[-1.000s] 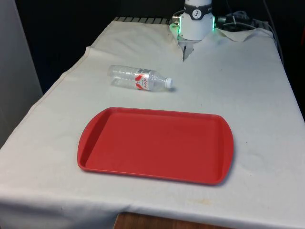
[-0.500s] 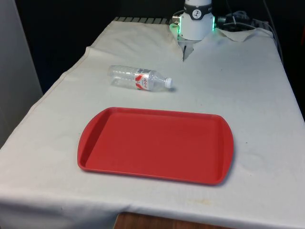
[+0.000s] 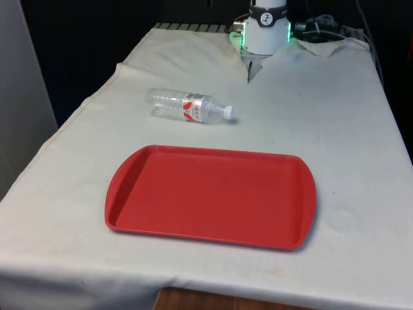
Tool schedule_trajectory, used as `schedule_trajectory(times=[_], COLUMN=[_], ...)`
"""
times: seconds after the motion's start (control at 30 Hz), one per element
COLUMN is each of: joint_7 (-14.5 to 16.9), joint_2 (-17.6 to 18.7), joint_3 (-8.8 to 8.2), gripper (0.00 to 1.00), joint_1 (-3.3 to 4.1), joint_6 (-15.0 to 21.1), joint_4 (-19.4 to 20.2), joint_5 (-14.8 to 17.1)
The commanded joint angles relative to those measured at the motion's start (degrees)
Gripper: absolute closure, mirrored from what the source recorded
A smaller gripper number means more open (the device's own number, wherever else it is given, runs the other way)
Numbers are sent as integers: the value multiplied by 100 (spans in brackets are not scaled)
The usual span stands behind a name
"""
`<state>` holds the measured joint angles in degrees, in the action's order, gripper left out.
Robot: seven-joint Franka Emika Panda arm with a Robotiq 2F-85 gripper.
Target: Place the bottle upright on the tray.
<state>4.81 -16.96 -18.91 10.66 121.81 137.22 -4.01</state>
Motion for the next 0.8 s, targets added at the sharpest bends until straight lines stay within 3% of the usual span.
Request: schedule_trajectory(times=[0.0, 0.77], joint_7=[17, 527], joint_2=[6, 264], joint_3=[-23, -556], gripper=[0, 0], joint_1=[0, -34], joint_6=[11, 418], joint_4=[17, 269], joint_5=[0, -46])
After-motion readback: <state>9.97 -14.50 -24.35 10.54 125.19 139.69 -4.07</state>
